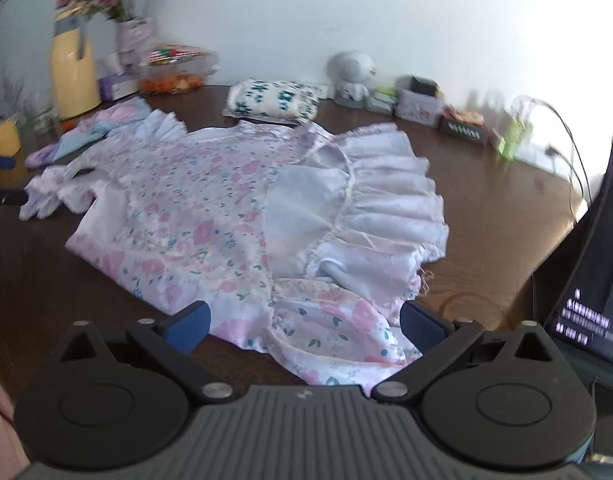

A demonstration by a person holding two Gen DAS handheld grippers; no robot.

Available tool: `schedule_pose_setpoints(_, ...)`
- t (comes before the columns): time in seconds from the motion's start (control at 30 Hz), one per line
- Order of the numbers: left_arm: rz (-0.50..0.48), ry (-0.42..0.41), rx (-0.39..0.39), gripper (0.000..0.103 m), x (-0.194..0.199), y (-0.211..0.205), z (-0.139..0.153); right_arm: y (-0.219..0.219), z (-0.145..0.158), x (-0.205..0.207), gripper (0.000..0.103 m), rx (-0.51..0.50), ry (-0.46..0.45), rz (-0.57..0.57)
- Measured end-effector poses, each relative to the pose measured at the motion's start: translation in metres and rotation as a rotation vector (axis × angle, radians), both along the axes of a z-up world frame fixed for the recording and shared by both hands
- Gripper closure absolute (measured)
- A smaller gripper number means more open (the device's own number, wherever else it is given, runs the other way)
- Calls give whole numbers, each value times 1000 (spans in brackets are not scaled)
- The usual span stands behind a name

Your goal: Fold clothes

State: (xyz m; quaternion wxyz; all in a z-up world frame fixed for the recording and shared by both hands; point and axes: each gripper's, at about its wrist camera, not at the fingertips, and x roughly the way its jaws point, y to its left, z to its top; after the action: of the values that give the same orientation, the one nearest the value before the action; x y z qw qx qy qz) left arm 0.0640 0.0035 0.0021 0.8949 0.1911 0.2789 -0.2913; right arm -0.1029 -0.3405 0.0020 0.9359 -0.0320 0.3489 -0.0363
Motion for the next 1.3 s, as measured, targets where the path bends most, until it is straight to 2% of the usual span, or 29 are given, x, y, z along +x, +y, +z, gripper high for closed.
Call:
schedule_pose_setpoints(0.17,-1,16,46,5,-5,-7,-6,14,0,0,4,-50,11,89)
schedule_pose_setpoints(0.27,-1,26,62,13,-4,-8,-7,18,-2,5,25,-66,58,155)
schedule_pose_setpoints(0.33,-2,37,77,21,-1,-9,-9,21,-4,8,45,-81,98,212)
schedule_pose_setpoints(0.37,-5,45,79,24,0,-10,-9,23,-4,10,48,-95,116,246)
schedule_pose_setpoints(0.43,-18,56,89,34,1,-11,-10,31,-4,13,49,-128,138,324)
schedule_pose_setpoints(0.5,-35,64,102,37,1,-13,-12,41,-3,16,49,-169,154,404)
schedule_pose_setpoints(0.6,-46,54,128,37,2,-18,-15,56,-5,23,50,-246,176,494)
schedule_pose_setpoints(0.77,-56,19,163,37,5,-27,-16,66,-11,41,59,-312,219,569)
schedule_pose_setpoints(0.8,-57,18,162,38,6,-27,-16,67,-11,43,63,-316,222,578)
schedule_pose_setpoints(0.87,-59,14,159,47,8,-27,-16,69,-12,46,75,-322,227,587)
schedule_pose_setpoints(0.93,-64,17,157,66,8,-28,-17,69,-13,48,89,-320,233,593)
schedule_pose_setpoints(1.0,-75,22,156,76,8,-28,-17,71,-13,48,92,-326,235,598)
schedule_pose_setpoints(1.07,-82,14,162,77,6,-29,-18,72,-13,48,94,-337,230,603)
schedule_pose_setpoints(1.13,-86,8,166,88,5,-30,-18,73,-11,49,97,-345,222,606)
schedule_pose_setpoints(1.23,-85,-3,166,97,4,-30,-17,73,-9,51,100,-350,212,605)
schedule_pose_setpoints(1.3,-84,-24,170,99,3,-30,-14,73,-8,51,101,-358,209,607)
